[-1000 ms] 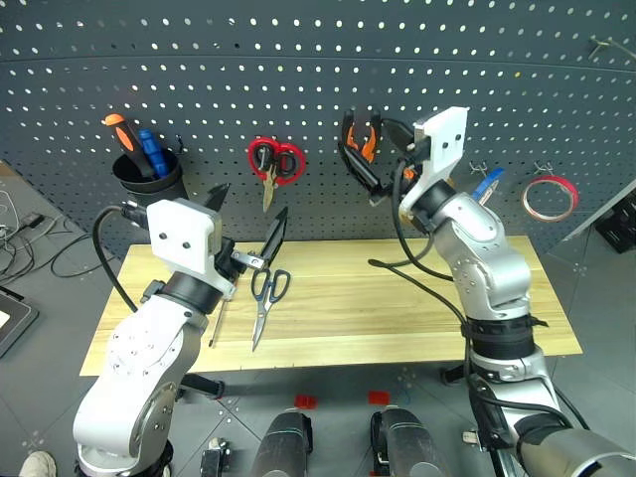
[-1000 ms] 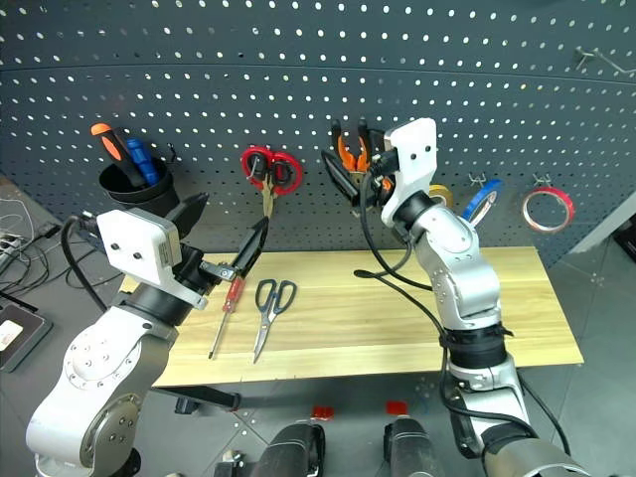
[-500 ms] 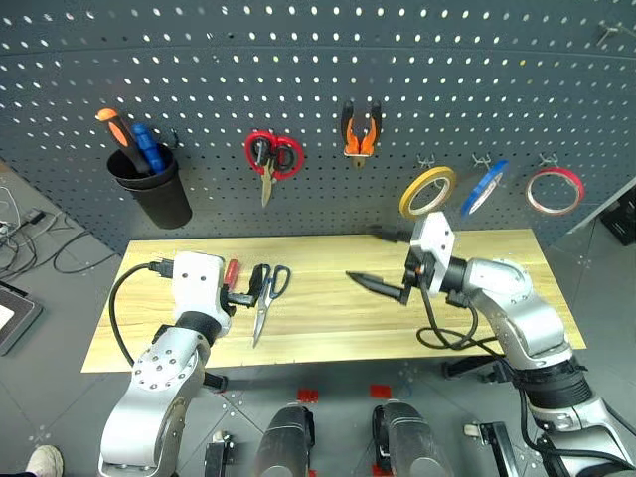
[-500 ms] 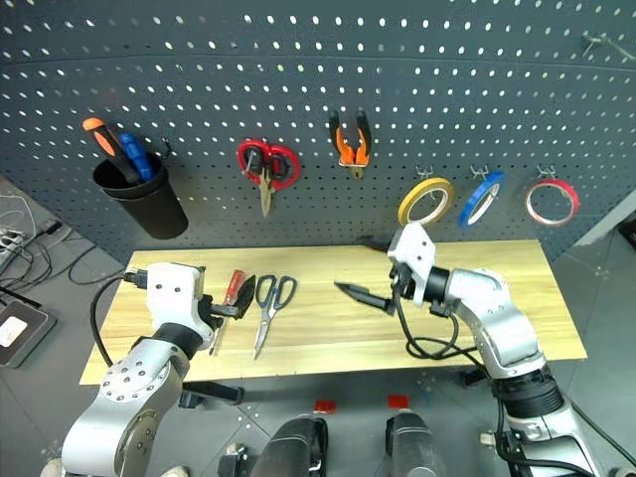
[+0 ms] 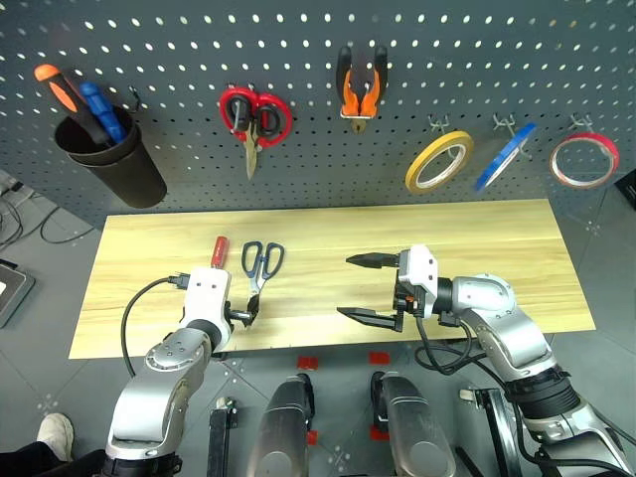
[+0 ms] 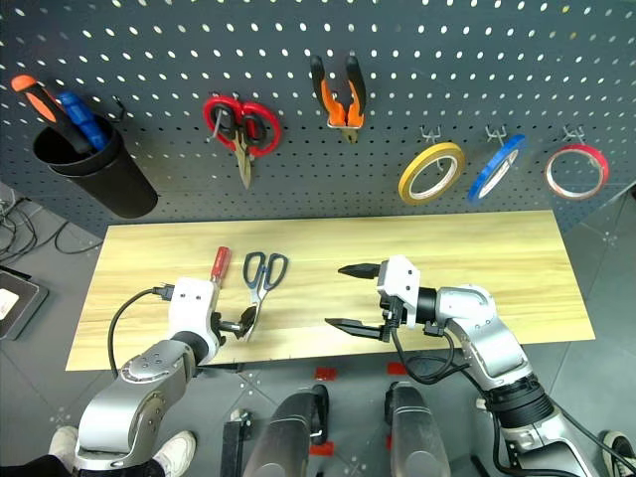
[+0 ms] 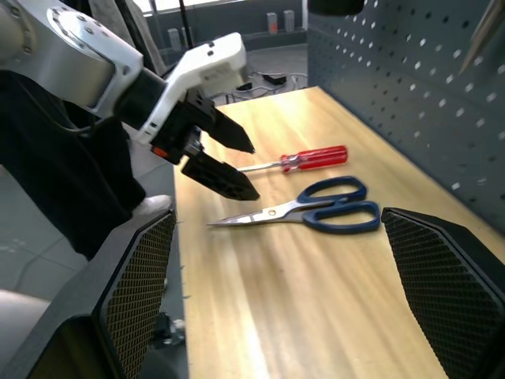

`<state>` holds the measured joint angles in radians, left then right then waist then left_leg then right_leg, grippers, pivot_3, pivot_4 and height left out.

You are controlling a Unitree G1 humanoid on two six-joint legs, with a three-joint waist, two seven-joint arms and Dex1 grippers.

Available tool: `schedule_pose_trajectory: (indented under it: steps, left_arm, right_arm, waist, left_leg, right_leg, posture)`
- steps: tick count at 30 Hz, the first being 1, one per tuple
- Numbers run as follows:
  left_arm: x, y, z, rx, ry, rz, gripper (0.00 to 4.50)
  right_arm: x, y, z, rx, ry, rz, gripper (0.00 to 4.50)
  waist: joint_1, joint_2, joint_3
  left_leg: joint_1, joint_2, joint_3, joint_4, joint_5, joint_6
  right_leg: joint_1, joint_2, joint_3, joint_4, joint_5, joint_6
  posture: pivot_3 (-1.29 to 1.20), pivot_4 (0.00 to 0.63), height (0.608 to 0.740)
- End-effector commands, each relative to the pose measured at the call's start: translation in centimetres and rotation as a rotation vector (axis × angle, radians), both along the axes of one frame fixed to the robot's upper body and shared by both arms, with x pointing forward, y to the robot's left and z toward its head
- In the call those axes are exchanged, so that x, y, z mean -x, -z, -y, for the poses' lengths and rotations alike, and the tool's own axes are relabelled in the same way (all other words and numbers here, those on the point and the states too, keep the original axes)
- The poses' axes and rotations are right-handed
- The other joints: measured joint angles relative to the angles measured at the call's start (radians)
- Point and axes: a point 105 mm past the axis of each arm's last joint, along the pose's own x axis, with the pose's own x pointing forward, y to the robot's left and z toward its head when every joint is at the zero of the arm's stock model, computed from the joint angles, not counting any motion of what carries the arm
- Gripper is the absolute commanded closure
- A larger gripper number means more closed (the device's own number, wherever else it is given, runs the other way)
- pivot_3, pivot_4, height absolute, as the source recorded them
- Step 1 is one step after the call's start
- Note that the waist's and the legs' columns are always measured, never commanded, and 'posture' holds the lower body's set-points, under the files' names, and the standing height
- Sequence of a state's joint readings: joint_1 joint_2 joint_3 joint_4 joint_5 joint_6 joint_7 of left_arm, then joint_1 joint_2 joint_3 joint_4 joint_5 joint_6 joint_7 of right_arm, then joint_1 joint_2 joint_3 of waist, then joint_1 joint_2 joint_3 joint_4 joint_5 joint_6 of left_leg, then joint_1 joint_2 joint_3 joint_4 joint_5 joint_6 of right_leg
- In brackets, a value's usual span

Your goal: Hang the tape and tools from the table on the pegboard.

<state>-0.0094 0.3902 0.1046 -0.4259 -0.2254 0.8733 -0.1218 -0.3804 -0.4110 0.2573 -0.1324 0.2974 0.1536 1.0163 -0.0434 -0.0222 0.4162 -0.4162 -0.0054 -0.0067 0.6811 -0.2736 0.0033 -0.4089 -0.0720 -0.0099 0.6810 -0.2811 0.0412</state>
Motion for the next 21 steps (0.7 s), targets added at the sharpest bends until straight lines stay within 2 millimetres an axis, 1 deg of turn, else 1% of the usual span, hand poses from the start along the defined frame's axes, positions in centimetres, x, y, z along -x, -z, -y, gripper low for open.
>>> schedule_pose_trajectory:
  steps: [1,3,6,10,14,17,21]
  left_arm:
    - [0.0,0.5,0.0,0.049,0.004,-0.024,0.00]
    - [-0.1,0.5,0.2,0.053,0.029,-0.029,0.00]
    - [-0.7,0.3,-0.3,0.036,0.059,-0.031,0.00]
    - [-1.3,0.4,-0.8,0.039,0.073,-0.041,0.00]
    - [-2.2,0.4,-0.8,0.026,0.103,-0.042,0.00]
    - [-2.7,0.5,-0.5,0.027,0.139,-0.051,0.54]
    - [-3.1,0.4,-0.1,0.028,0.176,-0.051,1.76]
  right_arm:
    - [0.7,-1.0,-0.8,-0.031,-0.021,0.028,0.02]
    - [0.6,-1.0,-0.9,-0.031,-0.012,0.025,0.02]
    - [0.2,-0.9,-0.8,-0.033,0.008,0.011,0.02]
    - [0.1,-0.9,-0.9,-0.040,0.023,-0.004,0.02]
    - [-0.2,-0.9,-0.9,-0.045,0.043,-0.016,0.02]
    - [-0.6,-1.2,-1.0,-0.055,0.065,-0.036,0.00]
    - [-1.1,-1.7,-1.1,-0.072,0.096,-0.057,0.00]
  waist:
    - [-0.002,0.000,0.011]
    - [-0.002,0.000,0.019]
    - [-0.002,0.000,0.032]
    - [-0.004,0.001,0.039]
    - [-0.006,0.000,0.048]
    - [-0.006,0.001,0.055]
    - [-0.008,0.003,0.057]
  left_leg:
    - [0.000,0.000,0.000,0.000,0.000,0.000]
    - [-0.001,0.000,0.000,0.000,0.000,0.000]
    - [-0.001,0.000,0.000,0.000,0.001,-0.001]
    - [-0.001,0.000,0.000,-0.001,0.001,-0.003]
    - [-0.001,0.000,0.001,-0.002,0.002,-0.003]
    - [-0.001,0.000,0.001,-0.002,0.002,-0.004]
    - [-0.001,0.000,0.002,-0.003,0.003,-0.005]
  right_leg:
    - [0.000,0.000,0.000,0.000,0.000,0.000]
    - [-0.001,0.000,0.000,0.000,0.000,0.000]
    - [-0.001,0.000,-0.001,0.000,0.000,0.000]
    - [-0.002,0.000,-0.001,0.001,0.000,0.000]
    - [-0.002,0.000,-0.001,0.000,0.000,0.000]
    - [-0.003,0.000,-0.001,0.001,0.000,0.000]
    - [-0.004,0.000,-0.001,0.000,0.000,0.000]
  posture:
    - [-0.10,0.522,0.740]
    - [-0.10,0.535,0.740]
    - [-0.10,0.542,0.740]
    - [-0.10,0.545,0.740]
    - [-0.10,0.554,0.740]
    - [-0.11,0.558,0.740]
    - [-0.11,0.560,0.740]
